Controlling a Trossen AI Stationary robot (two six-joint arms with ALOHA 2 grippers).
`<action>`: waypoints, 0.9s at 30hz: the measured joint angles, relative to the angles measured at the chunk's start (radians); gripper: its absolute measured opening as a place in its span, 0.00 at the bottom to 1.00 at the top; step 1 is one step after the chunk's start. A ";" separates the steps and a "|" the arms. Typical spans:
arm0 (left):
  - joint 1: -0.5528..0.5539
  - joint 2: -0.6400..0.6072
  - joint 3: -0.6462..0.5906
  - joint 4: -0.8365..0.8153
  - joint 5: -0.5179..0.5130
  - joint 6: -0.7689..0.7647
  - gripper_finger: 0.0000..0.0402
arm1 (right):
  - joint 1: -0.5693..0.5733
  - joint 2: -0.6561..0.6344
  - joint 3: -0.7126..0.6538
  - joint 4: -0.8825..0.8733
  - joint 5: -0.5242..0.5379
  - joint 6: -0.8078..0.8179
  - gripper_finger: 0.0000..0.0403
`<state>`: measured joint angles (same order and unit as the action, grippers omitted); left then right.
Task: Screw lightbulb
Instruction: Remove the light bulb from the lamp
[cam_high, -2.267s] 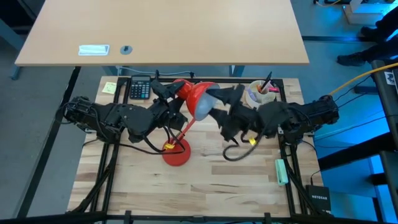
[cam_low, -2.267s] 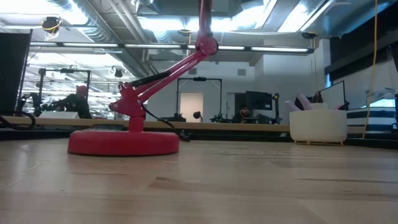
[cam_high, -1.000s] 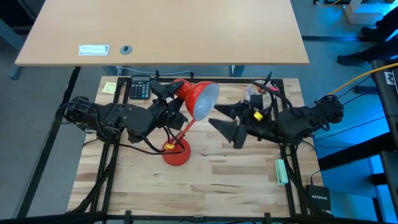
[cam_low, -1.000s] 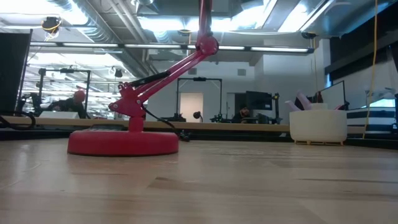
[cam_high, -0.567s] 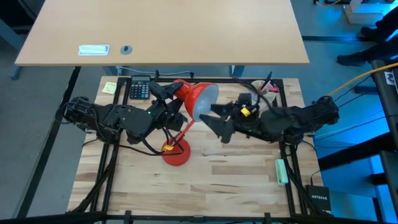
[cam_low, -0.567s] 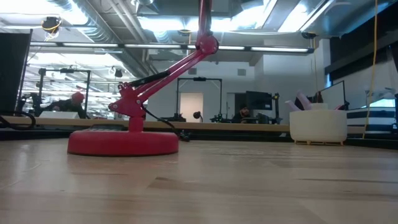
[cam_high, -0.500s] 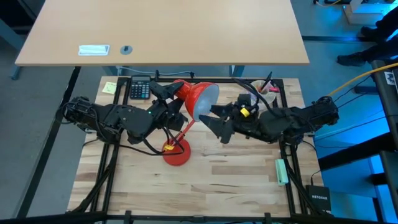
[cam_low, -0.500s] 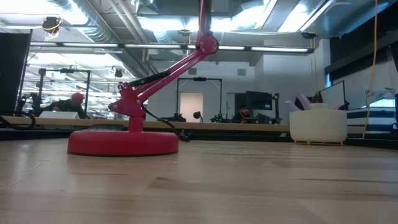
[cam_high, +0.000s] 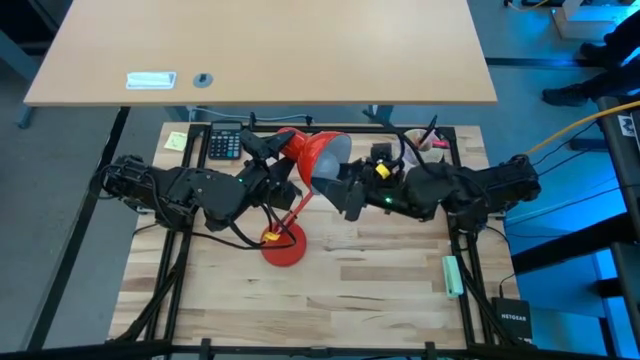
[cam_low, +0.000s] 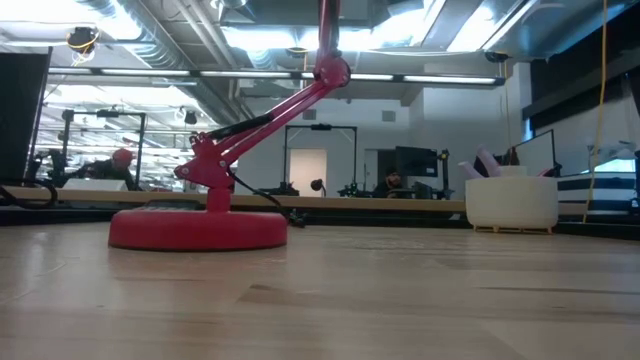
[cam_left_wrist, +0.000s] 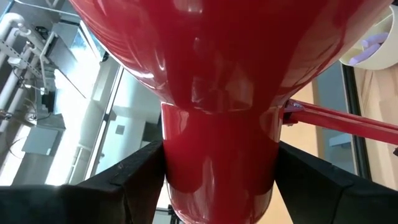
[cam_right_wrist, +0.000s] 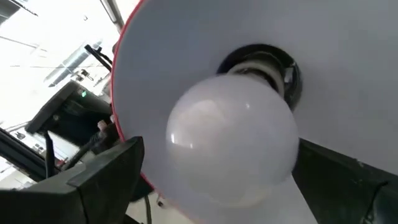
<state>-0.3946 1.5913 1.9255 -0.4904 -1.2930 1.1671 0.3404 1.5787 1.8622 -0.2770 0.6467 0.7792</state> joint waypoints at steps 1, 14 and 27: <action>0.000 0.000 0.000 0.000 0.000 0.000 0.65 | -0.003 0.000 0.000 0.005 -0.008 0.000 0.97; 0.000 0.000 0.000 0.001 0.004 0.006 0.65 | -0.013 0.006 0.000 0.039 -0.034 -0.033 0.95; 0.000 0.000 0.000 0.001 0.007 0.007 0.65 | -0.014 0.008 -0.001 0.034 -0.037 -0.173 0.64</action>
<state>-0.3950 1.5913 1.9255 -0.4892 -1.2861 1.1746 0.3260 1.5871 1.8610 -0.2433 0.6098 0.6060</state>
